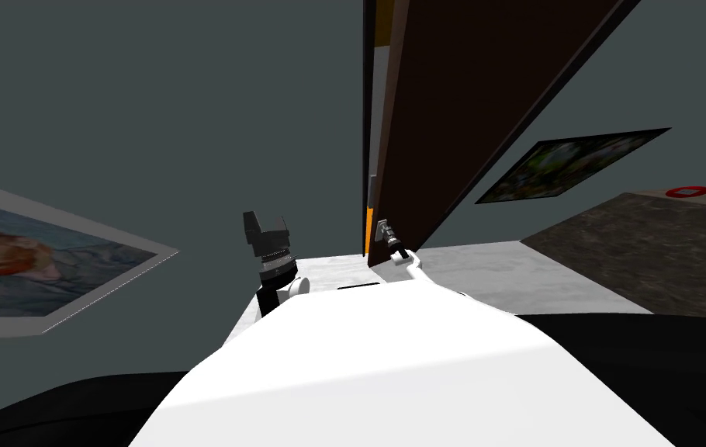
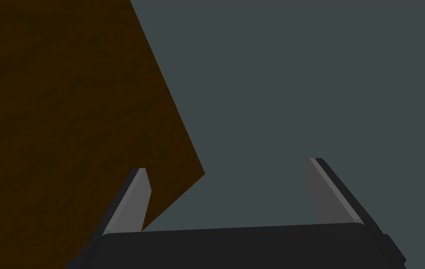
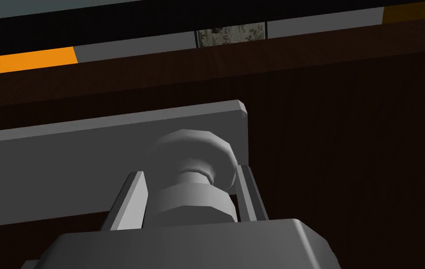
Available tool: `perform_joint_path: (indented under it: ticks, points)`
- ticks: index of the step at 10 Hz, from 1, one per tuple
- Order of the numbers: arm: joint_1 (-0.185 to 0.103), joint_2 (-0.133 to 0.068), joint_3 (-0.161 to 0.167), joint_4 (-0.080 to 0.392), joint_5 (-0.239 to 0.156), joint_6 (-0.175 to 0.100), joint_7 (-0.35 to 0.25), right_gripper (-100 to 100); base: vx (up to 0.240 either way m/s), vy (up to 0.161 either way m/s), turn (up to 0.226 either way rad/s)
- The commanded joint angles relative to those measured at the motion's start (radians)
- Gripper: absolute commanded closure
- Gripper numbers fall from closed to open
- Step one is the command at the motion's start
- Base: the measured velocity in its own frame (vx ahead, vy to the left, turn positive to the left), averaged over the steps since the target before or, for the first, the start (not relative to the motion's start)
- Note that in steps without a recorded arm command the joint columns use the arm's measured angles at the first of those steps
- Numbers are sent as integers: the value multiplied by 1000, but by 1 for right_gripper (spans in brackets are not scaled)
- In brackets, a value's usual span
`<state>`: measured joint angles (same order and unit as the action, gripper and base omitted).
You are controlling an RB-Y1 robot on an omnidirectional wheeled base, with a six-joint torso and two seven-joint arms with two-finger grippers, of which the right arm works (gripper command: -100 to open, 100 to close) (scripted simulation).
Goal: Pull the door open
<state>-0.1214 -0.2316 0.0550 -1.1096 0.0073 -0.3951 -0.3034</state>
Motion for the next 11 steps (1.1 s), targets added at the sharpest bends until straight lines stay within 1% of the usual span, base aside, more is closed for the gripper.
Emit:
perform_joint_path:
  ticks: [1,2,3,4,5,6,7,8,9,10,11]
  points:
    - [-10,8,12,7,-26,-6,-50,100,-47,-34,43]
    - [-14,9,19,9,-48,-3,-75,100,-71,-60,94]
    - [-14,9,19,9,-48,-3,-92,100,-55,-46,43]
    - [-18,11,26,11,-71,-1,-128,100,-53,-37,31]
    - [-18,11,26,11,-71,-1,-134,100,-41,-31,33]
    - [-22,12,33,14,-93,1,-172,100,-40,-37,56]
    - [-22,12,33,14,-93,1,-176,100,-27,-33,37]
    - [-26,14,40,16,-115,4,-217,100,-34,-36,43]
    - [-30,16,47,18,-137,6,-243,100,-53,-72,90]
    - [-30,16,47,18,-137,6,-259,100,-46,-55,43]
    - [-33,17,53,20,-159,8,-293,100,-50,-36,47]
